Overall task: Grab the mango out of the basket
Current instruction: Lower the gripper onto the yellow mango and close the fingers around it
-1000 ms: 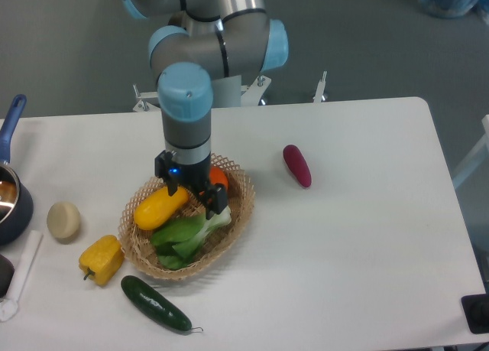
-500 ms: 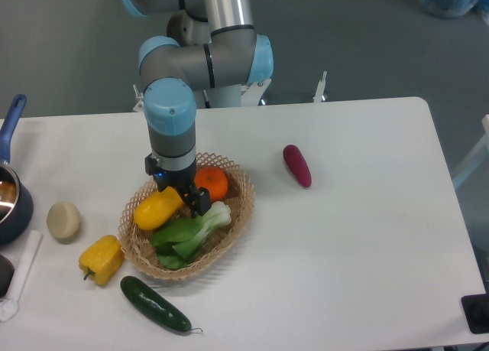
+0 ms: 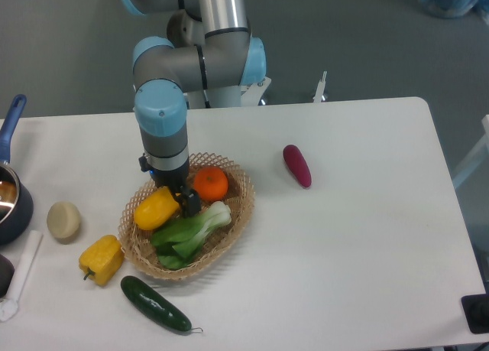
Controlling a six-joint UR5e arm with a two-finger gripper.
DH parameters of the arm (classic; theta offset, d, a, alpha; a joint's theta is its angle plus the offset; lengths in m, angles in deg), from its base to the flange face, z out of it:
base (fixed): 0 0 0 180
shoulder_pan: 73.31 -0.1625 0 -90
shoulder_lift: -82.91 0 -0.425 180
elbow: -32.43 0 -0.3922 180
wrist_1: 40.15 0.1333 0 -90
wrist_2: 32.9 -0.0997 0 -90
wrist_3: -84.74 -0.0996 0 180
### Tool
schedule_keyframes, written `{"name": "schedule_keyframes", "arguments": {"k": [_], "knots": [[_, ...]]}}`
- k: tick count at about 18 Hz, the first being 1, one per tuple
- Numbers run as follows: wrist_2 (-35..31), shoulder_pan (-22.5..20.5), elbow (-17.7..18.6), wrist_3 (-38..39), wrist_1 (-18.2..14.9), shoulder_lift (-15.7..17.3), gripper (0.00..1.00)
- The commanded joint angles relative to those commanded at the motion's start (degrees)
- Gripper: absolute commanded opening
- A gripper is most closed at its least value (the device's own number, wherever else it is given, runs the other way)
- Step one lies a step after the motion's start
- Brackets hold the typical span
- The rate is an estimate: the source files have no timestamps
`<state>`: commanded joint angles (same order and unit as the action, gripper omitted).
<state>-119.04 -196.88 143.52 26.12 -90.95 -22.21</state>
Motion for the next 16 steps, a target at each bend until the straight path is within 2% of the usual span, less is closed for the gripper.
{"name": "schedule_keyframes", "arguments": {"k": [16], "knots": [[-0.1,0.4,-0.3,0.2,0.1,-2.5,1.00]]}}
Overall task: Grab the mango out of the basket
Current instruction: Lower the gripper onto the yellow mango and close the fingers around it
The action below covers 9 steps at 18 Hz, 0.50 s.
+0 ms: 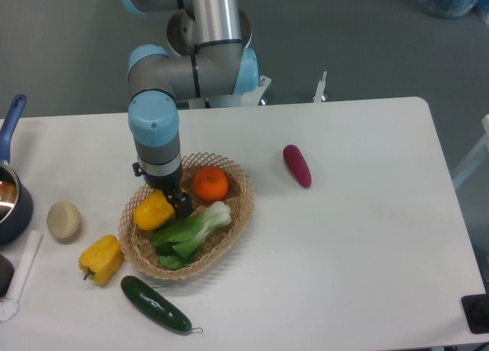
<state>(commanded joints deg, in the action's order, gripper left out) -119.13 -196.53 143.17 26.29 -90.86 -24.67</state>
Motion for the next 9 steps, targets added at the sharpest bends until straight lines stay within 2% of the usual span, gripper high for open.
{"name": "schedule_keyframes", "arguments": {"k": [9], "knots": [[-0.2,0.1,0.4,0.0,0.1,0.0,1.00]]}}
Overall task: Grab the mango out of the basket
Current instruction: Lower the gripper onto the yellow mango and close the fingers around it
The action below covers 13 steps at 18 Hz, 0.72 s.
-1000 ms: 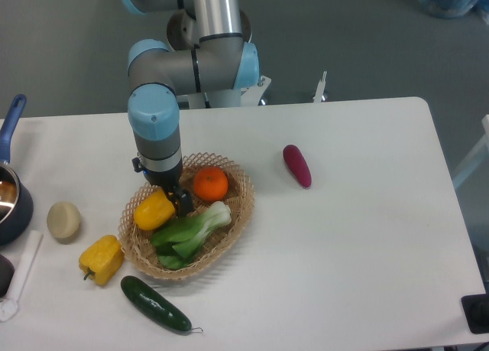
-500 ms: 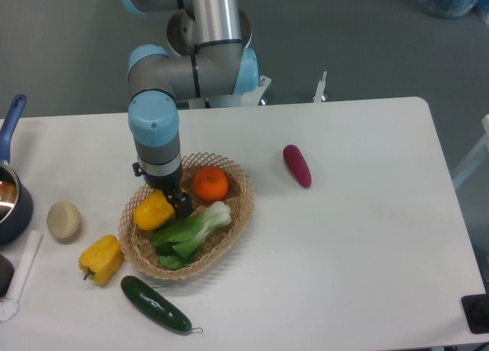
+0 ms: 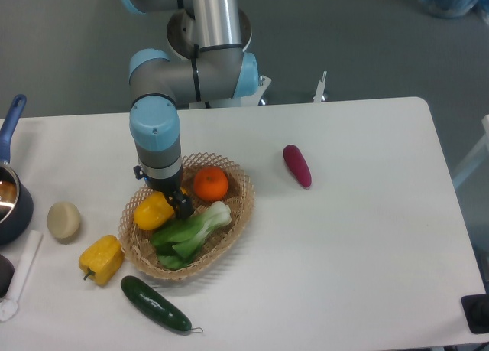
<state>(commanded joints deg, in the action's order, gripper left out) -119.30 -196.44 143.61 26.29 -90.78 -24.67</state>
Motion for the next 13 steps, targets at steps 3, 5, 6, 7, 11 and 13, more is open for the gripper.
{"name": "schedule_keyframes", "arguments": {"k": [3,5,6,7,11,13], "knots": [[-0.1,0.1,-0.1,0.0,0.0,0.1,1.00],[-0.2,0.1,-0.1,0.0,0.0,-0.2,1.00],[-0.2,0.1,-0.2,0.0,0.0,-0.4,1.00],[-0.2,0.1,-0.3,0.0,0.0,-0.5,1.00],[-0.2,0.1,-0.8,1.3,0.1,-1.1,1.00],[-0.2,0.4,-0.9,1.5,0.1,-1.2,1.00]]}}
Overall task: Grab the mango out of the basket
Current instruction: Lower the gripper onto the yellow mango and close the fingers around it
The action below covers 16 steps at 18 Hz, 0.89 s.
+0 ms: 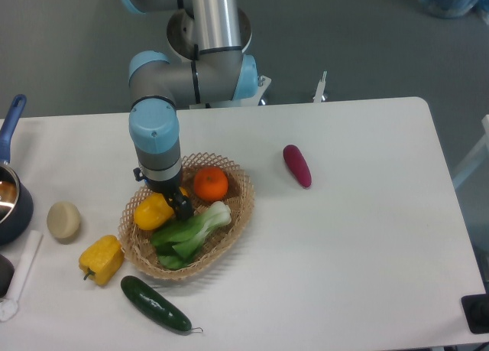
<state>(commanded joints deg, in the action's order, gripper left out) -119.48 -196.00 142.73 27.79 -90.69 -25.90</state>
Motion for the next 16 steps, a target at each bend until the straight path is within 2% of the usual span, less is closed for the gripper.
{"name": "schedule_keyframes", "arguments": {"k": [2,4,6,9,10,14,16], "knots": [[0.0,0.0,0.0,0.0,0.0,-0.1,0.98],[-0.1,0.0,0.0,0.1,0.0,-0.4,0.83],[-0.1,0.0,0.0,0.1,0.0,-0.3,0.74],[-0.1,0.0,-0.1,0.4,-0.1,-0.2,0.49],[-0.1,0.0,-0.1,0.6,-0.1,-0.2,0.45],[-0.1,0.0,-0.3,0.6,-0.1,0.1,0.35],[0.0,0.0,-0.7,0.8,-0.1,0.3,0.35]]}}
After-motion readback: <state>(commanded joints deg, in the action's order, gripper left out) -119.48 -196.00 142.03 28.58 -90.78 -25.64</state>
